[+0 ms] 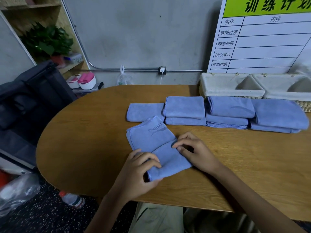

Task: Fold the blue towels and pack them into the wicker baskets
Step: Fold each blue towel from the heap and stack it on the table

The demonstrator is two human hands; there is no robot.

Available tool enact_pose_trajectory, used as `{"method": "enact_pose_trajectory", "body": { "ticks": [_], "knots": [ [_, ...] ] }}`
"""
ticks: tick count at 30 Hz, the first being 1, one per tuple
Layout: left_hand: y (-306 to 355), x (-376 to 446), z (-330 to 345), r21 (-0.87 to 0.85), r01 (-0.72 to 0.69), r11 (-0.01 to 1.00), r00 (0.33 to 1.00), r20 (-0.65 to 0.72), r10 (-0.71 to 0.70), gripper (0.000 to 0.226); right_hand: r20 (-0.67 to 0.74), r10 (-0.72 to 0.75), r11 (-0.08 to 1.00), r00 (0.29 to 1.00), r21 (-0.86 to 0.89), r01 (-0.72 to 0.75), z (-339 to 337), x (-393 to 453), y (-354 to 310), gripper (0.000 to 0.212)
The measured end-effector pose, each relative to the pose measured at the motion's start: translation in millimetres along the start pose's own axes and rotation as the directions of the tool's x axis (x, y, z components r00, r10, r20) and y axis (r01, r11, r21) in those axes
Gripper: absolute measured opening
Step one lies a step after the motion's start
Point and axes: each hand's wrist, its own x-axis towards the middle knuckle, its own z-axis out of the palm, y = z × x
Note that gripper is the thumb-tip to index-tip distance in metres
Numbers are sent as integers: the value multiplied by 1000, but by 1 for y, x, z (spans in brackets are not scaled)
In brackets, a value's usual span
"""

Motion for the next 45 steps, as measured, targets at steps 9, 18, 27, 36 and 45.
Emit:
{"method": "enact_pose_trajectory", "body": {
  "ticks": [9,18,27,36,45],
  "knots": [
    [8,-1,-20,-442,272,855,927,-118,-356,10,210,-45,989,977,150,14,-12,-11,-12,49],
    [2,16,-35,-657,300,692,747,-289,-598,34,109,41,955,993,289,-71,7,3,-37,27],
    [-31,53,-17,-514,613,599,558,-255,-790,49,-135,329,937,935,172,-305,40,61,-22,25],
    [-52,52,-14,-277,634,722,675,-259,-691,43,-225,233,967,946,-50,-250,47,55,-19,34],
    [-37,53,3,180,495,850,863,15,-506,52,-45,-60,811,997,-585,22,63,46,-35,50]
  ]
}}
